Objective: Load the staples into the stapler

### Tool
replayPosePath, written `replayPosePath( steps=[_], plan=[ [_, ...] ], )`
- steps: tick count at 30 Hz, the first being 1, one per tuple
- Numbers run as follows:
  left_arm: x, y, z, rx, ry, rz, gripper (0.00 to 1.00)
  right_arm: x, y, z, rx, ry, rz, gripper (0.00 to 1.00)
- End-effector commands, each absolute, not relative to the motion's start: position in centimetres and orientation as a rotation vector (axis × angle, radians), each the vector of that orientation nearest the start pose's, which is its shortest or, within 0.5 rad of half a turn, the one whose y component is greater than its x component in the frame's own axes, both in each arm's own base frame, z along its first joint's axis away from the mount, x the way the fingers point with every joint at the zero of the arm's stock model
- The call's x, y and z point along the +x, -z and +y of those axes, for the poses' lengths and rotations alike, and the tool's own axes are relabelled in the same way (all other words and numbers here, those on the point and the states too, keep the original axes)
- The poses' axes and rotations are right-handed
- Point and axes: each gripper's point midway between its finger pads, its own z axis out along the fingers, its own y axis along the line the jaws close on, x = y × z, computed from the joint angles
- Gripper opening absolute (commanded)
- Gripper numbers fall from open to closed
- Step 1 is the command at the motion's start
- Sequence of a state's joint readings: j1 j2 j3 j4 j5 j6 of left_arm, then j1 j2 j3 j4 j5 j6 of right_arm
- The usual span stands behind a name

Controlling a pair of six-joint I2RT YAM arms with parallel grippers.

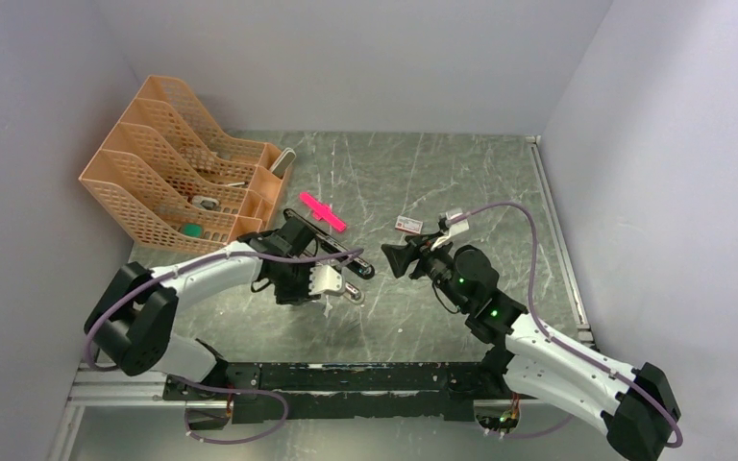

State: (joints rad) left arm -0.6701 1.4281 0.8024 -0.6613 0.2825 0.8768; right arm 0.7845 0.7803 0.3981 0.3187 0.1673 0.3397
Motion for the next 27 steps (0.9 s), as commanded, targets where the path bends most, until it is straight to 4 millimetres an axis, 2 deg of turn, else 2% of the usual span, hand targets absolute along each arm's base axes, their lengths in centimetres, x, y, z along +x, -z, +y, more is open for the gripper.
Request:
replayPosePath(
  steps=[1,12,22,27],
  plan=[
    [19.6,-2.0,-17.2,-2.442,-0.398,-2.365,0.07,24.3,-20.8,21.9,-0.247,-0.715,1.67,0.68],
    [19.1,-0.4,-17.3,-2.373,-0.44,-2.349,0.1,24.5,-20.6,22.1,-0.256,-0.709,1.674,0.69],
    [19.1,-0.2,-17.3,-2.358,-0.432,-2.362,0.26,24.5,-20.5,22.0,-0.249,-0.705,1.68,0.7],
    [18.9,-0.5,-17.3,-2.366,-0.444,-2.357,0.29,24.5,-20.5,22.0,-0.248,-0.706,1.681,0.7]
  ],
)
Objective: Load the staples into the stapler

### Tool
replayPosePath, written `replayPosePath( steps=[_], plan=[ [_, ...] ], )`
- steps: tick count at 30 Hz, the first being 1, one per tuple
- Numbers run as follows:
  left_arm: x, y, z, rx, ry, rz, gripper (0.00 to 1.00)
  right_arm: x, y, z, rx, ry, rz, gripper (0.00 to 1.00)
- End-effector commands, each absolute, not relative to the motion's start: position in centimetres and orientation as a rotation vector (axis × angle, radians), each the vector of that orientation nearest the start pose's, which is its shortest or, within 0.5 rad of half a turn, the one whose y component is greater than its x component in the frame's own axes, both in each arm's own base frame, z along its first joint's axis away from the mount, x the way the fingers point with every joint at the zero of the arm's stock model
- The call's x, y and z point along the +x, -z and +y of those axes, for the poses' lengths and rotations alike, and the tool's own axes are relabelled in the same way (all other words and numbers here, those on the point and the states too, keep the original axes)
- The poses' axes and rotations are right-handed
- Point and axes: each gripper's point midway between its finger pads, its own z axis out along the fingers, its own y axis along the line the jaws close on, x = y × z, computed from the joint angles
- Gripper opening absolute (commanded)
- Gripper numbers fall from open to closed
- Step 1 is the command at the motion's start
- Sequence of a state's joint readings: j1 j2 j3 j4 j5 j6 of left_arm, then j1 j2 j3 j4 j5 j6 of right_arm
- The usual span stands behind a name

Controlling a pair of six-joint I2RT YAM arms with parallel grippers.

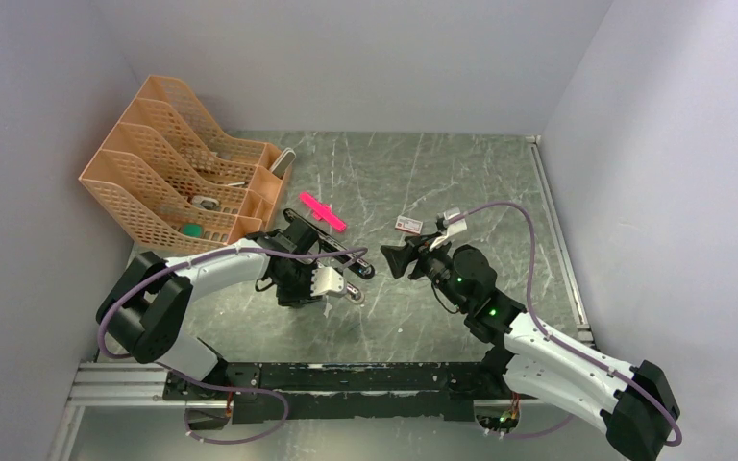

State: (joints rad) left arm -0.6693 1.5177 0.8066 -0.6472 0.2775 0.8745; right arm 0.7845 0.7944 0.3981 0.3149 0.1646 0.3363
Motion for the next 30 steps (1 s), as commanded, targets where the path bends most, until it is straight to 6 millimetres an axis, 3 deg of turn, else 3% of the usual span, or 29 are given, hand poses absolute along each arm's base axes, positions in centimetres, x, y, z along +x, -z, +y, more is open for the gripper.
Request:
replayPosePath(
  steps=[1,24,30],
  plan=[
    [18.9,-0.5,-17.3,-2.365,-0.446,-2.358,0.3,24.5,-20.4,22.0,-0.248,-0.706,1.683,0.7],
    [18.7,-1.0,-17.5,-2.363,-0.469,-2.38,0.49,24.6,-20.5,21.1,-0.214,-0.67,1.688,0.73],
    [19.9,-3.9,-18.9,-2.447,-0.501,-2.431,0.49,24.6,-20.7,21.1,-0.219,-0.67,1.681,0.73]
  ],
)
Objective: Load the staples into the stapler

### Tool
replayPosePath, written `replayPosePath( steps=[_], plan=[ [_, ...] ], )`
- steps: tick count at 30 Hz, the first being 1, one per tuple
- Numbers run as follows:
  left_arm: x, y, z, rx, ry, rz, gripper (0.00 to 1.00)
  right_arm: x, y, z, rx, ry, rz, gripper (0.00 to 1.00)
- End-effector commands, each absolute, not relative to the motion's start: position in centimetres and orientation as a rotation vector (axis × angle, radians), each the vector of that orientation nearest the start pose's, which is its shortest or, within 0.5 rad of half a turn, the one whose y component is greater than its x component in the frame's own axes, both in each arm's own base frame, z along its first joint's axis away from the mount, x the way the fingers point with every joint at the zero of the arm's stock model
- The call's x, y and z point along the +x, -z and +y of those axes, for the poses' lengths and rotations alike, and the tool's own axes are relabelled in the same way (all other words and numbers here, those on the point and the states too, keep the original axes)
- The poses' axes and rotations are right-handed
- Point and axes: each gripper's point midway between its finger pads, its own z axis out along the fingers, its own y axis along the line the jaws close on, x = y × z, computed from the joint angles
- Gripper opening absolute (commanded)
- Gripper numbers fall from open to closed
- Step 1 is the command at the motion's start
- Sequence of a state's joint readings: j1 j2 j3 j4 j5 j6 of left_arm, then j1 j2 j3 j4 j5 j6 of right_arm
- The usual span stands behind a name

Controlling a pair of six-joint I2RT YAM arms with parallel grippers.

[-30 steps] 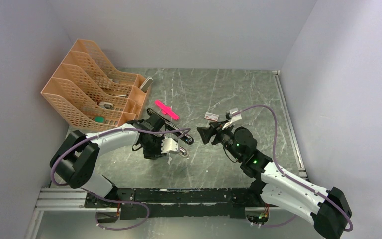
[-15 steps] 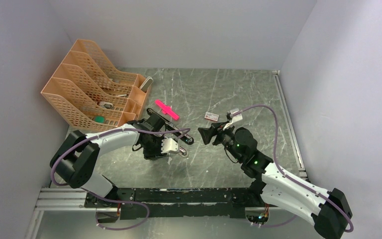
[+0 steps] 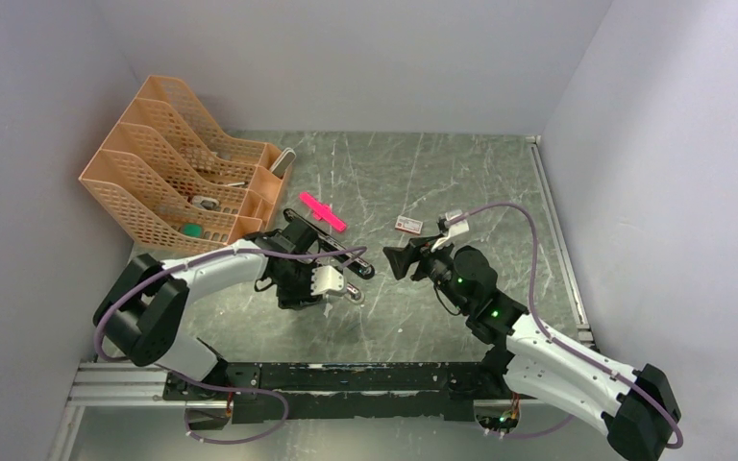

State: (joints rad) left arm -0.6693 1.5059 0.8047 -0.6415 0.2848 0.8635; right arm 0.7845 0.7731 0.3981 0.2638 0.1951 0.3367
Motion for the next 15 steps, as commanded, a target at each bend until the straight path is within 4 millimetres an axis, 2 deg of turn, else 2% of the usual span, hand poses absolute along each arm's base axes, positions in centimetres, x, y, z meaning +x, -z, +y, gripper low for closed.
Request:
replayPosePath(
  steps=[1,9,15],
  plan=[
    [20.2,-4.6,-19.2,1.946,0.398,1.934,0.49,24.6,-20.8,21.1,-0.22,-0.671,1.678,0.73],
    [21.0,-11.4,-21.2,1.772,0.425,1.762,0.5,24.4,-21.5,21.4,-0.289,-0.662,1.643,0.73],
    [21.9,-17.6,-23.5,1.508,0.491,1.625,0.48,23.0,-21.3,23.0,-0.504,-0.69,1.594,0.73]
  ],
)
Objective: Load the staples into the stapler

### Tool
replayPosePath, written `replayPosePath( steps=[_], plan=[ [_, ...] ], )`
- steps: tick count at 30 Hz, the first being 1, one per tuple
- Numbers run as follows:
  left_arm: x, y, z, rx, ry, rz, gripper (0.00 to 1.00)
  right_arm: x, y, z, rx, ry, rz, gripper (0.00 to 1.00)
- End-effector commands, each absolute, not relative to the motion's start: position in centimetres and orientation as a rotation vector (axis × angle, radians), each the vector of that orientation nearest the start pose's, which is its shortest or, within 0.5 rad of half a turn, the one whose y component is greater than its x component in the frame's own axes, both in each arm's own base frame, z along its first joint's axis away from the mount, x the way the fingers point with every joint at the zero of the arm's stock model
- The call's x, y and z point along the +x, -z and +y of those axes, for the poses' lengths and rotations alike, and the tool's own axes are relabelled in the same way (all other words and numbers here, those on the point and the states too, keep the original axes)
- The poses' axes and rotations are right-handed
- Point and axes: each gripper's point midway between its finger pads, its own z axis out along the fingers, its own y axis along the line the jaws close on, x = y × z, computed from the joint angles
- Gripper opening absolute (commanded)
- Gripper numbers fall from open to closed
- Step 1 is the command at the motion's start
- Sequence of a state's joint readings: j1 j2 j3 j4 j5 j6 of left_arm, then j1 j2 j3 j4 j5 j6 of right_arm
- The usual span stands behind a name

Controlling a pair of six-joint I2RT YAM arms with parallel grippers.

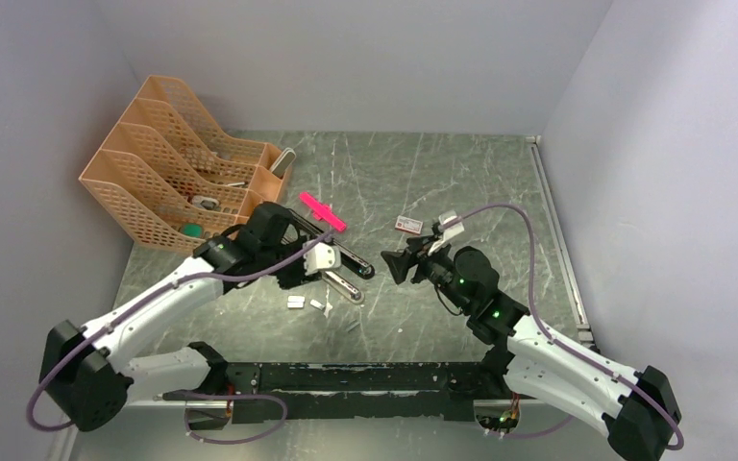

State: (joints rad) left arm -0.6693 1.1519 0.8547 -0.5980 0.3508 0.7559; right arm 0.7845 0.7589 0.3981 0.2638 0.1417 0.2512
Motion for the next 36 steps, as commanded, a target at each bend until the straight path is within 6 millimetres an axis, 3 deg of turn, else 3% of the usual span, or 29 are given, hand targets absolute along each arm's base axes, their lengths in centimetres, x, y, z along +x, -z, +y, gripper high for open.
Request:
replayPosePath(
  steps=[1,4,8,12,17,23,36],
  plan=[
    [22.1,-18.7,-23.8,1.442,0.508,1.612,0.48,22.6,-21.2,23.4,-0.56,-0.697,1.581,0.73],
    [23.2,-22.7,-24.3,1.206,0.53,1.549,0.5,20.5,-19.9,25.6,-0.793,-0.783,1.558,0.73],
    [25.4,-27.5,-23.0,0.818,0.522,1.542,0.56,16.4,-16.9,28.1,-1.138,-0.95,1.541,0.71],
    [25.4,-30.2,-21.9,0.635,0.556,1.474,0.6,13.3,-14.0,29.6,-1.424,-1.011,1.554,0.7],
    [25.3,-33.0,-19.0,0.44,0.519,1.395,0.62,10.9,-10.9,30.7,-1.757,-0.902,1.506,0.69],
    [25.0,-34.3,-15.7,0.317,0.429,1.363,0.64,10.6,-7.8,29.5,-2.009,-0.82,1.471,0.64],
    [24.1,-35.0,-12.8,0.254,0.343,1.319,0.64,12.6,-5.4,30.2,-2.181,-0.829,1.372,0.62]
  ],
)
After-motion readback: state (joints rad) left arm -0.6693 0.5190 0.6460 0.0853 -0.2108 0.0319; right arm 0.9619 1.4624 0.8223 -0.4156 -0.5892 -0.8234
